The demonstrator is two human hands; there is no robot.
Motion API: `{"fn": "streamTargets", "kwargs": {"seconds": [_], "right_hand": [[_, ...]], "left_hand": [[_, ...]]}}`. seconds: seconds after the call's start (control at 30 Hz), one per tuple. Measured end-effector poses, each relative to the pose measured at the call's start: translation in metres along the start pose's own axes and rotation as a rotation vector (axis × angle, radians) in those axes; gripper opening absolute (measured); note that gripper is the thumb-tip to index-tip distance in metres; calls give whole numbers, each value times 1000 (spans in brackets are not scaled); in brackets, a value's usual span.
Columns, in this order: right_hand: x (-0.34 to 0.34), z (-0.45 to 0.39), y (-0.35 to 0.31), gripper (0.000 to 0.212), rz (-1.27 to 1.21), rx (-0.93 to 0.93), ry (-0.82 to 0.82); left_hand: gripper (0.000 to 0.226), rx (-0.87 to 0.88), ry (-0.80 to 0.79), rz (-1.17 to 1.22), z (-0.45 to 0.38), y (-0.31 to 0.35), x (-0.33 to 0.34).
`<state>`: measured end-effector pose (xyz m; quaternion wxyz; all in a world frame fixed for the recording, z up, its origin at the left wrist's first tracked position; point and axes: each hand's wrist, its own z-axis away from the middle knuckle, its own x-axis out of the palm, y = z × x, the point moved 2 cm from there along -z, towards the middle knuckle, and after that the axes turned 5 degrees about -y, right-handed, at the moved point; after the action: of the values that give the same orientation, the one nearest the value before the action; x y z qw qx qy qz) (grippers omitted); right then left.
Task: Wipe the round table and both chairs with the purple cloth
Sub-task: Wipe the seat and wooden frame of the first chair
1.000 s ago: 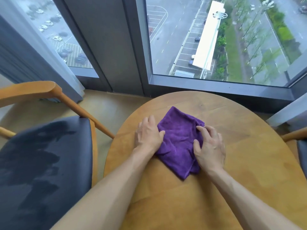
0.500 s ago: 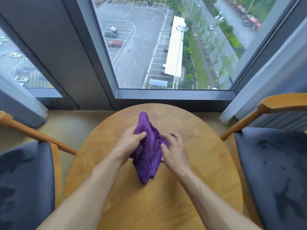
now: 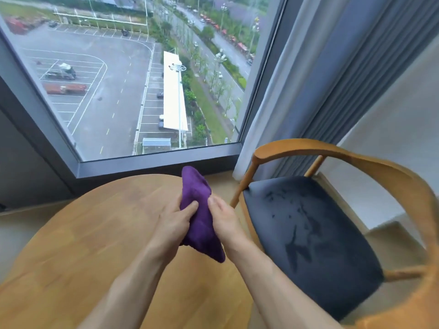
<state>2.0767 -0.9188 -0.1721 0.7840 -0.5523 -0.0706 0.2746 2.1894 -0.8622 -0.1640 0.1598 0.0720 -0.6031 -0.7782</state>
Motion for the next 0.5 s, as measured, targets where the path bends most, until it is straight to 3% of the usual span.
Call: {"fn": "streamTargets", "kwargs": {"seconds": [0.23,0.5], "right_hand": [[-93,27,9,39,168,20,141],[-181,15,44,41,284,64,183]], "left_hand": [[26,-34,-118,123,-4,-2,87],[25,-24,-84,-87,-31,-9,170]]}}
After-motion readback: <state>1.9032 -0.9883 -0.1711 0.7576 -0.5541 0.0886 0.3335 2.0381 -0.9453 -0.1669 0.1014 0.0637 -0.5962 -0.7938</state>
